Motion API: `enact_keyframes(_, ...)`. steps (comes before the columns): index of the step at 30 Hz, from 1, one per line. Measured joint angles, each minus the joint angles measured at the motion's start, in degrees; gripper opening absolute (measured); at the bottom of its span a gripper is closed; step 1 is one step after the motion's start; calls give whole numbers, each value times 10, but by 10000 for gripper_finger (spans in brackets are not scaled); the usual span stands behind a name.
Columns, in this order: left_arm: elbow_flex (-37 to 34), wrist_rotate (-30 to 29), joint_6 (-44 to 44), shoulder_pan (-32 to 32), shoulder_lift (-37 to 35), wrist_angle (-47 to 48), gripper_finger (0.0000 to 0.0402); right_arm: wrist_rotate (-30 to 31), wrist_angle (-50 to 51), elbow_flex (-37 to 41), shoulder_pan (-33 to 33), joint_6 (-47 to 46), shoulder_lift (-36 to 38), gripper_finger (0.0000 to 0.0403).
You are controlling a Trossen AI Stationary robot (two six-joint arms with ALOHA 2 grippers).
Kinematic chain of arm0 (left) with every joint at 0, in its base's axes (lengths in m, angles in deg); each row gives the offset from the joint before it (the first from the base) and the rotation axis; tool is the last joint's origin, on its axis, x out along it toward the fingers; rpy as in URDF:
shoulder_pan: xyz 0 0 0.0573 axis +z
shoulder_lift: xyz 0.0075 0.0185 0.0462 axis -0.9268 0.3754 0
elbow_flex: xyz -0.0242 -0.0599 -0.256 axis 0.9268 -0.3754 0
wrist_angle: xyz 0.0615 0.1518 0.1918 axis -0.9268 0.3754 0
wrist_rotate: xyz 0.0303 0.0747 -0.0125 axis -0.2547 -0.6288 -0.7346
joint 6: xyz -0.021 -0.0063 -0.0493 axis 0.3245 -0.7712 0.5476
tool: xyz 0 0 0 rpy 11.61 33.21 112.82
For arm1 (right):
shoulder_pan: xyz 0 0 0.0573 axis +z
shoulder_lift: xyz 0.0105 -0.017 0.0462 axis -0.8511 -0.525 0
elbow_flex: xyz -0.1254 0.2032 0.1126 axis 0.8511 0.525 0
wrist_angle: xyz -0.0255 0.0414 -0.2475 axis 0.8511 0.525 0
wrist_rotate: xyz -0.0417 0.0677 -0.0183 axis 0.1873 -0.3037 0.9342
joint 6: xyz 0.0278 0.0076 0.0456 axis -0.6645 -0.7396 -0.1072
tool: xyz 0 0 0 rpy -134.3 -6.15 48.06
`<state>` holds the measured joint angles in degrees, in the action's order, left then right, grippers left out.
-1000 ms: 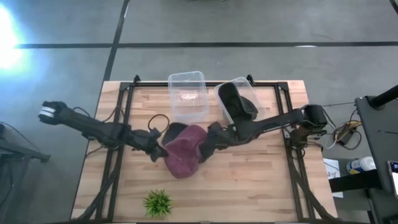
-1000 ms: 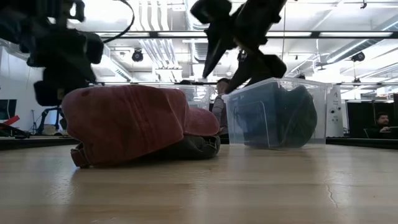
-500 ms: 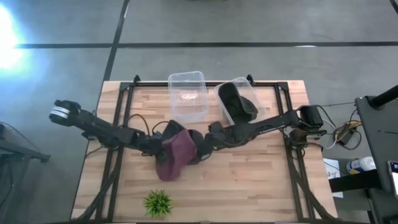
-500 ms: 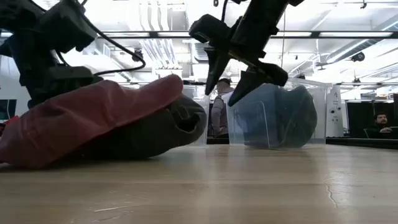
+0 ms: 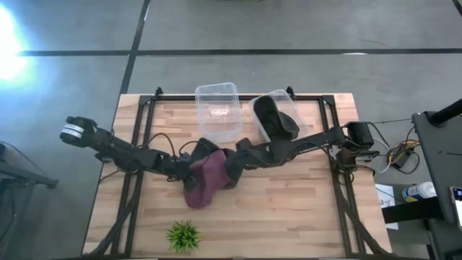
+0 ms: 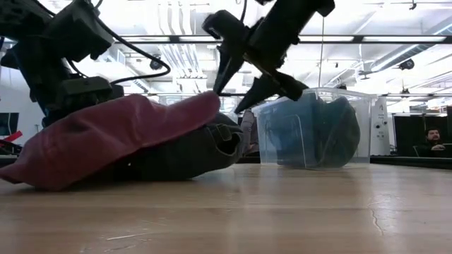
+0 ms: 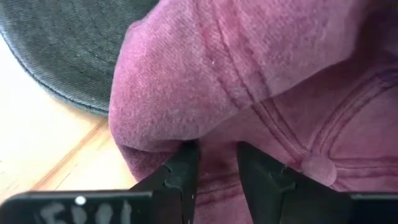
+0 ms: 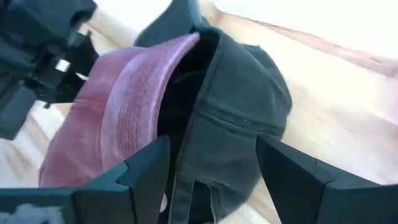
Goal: Pick & Place hat
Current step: Put the red cap into the left transparent bin
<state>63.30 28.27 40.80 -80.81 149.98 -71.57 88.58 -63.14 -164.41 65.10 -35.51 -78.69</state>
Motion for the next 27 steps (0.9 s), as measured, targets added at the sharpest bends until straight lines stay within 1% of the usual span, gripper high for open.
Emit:
enact_keyframes(3, 0, 0, 0, 0, 5, 0, 114, 0, -21, -4, 1, 29, 4, 235)
enact_keyframes(7, -1, -1, 6, 0, 13, -1, 114, -13, -23, -13, 1, 66, 6, 235)
enact_keyframes(16, -1, -1, 7, 0, 21, -1, 114, -18, 14, -16, -3, 74, 24, 231)
enact_keyframes(20, -1, -1, 6, 0, 22, -1, 114, -64, 20, -9, -14, 72, 31, 231)
enact_keyframes(24, -1, -1, 4, 0, 24, -3, 114, -80, 6, 6, -30, 59, 21, 231)
enact_keyframes(27, -2, -1, 4, 0, 24, -3, 114, -106, -5, 7, -42, 51, 15, 231)
